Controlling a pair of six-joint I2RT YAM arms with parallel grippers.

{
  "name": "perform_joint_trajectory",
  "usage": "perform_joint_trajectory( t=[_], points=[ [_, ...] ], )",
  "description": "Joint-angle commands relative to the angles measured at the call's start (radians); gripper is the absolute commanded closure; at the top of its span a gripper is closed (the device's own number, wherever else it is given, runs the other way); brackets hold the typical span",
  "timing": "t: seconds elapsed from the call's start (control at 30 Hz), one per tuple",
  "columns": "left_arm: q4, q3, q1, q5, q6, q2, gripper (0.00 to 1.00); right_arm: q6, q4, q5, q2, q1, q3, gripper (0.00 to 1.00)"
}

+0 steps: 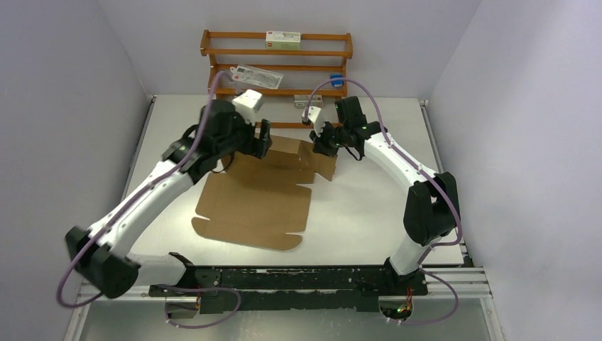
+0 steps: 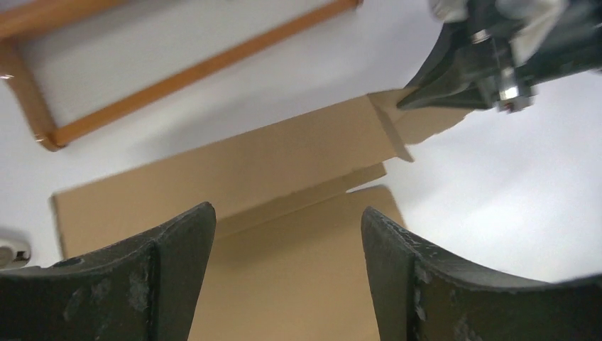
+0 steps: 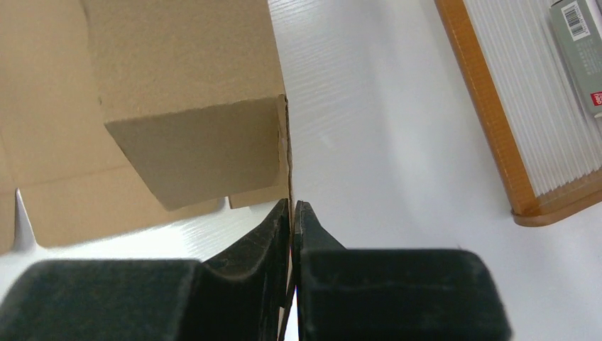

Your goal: Fold the paper box

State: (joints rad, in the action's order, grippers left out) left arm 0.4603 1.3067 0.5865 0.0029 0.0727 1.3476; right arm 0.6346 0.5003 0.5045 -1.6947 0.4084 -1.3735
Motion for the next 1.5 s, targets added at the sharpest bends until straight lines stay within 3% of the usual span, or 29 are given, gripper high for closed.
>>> perform_joint_trajectory(
  t=[0.0, 0.27, 0.4, 0.63, 0.93, 1.47],
  points=[
    [-0.029, -0.073, 0.037, -0.106, 0.104, -0.181, 0.2, 0.022, 0.013, 0.005, 0.03, -0.005, 0.007, 0.92],
    [-0.232, -0.434, 0.222, -0.216, 0.289, -0.343, 0.22, 0.027, 0.015, 0.014, 0.038, -0.004, 0.005, 0.91],
    [-0.35, -0.536, 0.322, -0.317, 0.297, -0.312, 0.22, 0.021, 0.018, 0.015, 0.031, -0.004, 0.001, 0.9],
    [-0.773, -0.72, 0.469, -0.49, 0.233, -0.169, 0.18, -0.002, 0.008, 0.028, 0.036, -0.004, 0.013, 0.89],
    [-1.211, -0.718, 0.501, -0.527, 0.14, 0.185, 0.07, -0.013, 0.011, 0.036, 0.044, -0.003, 0.023, 0.89],
    [-1.432, -0.58, 0.501, -0.678, 0.139, 0.569, 0.03, 0.006, 0.021, 0.058, 0.053, -0.005, 0.032, 0.88]
  ],
)
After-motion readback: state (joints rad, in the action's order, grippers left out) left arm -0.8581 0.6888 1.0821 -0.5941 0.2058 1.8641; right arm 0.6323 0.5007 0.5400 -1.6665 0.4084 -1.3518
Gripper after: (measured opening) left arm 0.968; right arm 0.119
